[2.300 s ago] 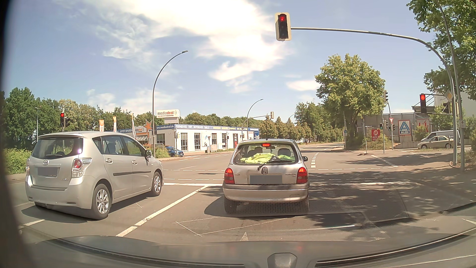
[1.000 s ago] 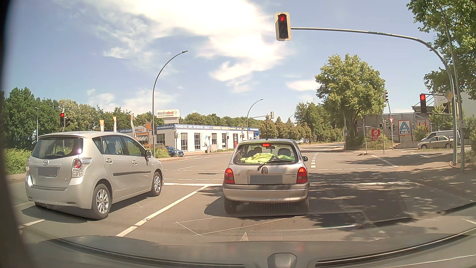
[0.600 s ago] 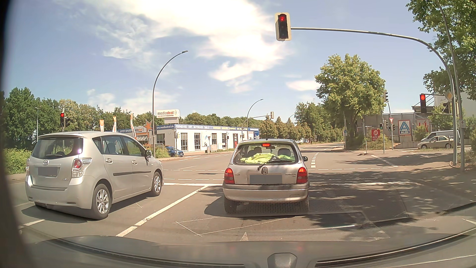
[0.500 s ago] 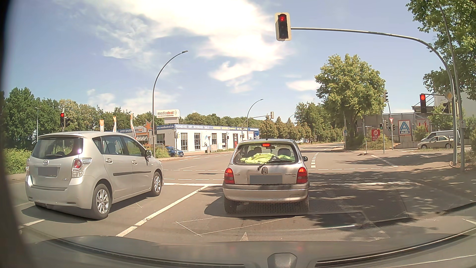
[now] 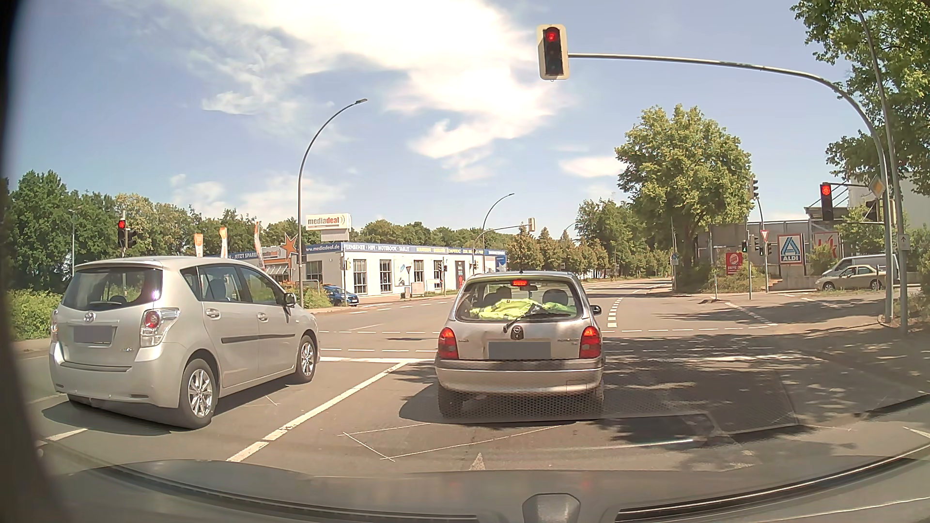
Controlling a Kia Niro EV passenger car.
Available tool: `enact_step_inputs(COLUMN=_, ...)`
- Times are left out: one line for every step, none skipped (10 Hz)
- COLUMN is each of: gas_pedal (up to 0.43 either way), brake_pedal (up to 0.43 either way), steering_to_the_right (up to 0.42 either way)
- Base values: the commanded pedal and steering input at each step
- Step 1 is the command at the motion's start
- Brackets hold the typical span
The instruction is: Follow the waypoints while adhering to traffic rules and regulations
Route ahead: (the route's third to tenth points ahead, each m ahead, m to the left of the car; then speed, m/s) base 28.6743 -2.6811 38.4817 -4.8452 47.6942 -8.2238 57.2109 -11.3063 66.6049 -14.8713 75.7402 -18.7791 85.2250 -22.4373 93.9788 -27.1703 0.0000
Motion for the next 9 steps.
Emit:
enact_step_inputs(gas_pedal=0.000, brake_pedal=0.189, steering_to_the_right=0.028)
enact_step_inputs(gas_pedal=0.000, brake_pedal=0.189, steering_to_the_right=0.029)
enact_step_inputs(gas_pedal=0.000, brake_pedal=0.189, steering_to_the_right=0.028)
enact_step_inputs(gas_pedal=0.000, brake_pedal=0.189, steering_to_the_right=0.028)
enact_step_inputs(gas_pedal=0.000, brake_pedal=0.189, steering_to_the_right=0.029)
enact_step_inputs(gas_pedal=0.000, brake_pedal=0.189, steering_to_the_right=0.029)
enact_step_inputs(gas_pedal=0.000, brake_pedal=0.189, steering_to_the_right=0.028)
enact_step_inputs(gas_pedal=0.000, brake_pedal=0.189, steering_to_the_right=0.028)
enact_step_inputs(gas_pedal=0.000, brake_pedal=0.189, steering_to_the_right=0.028)
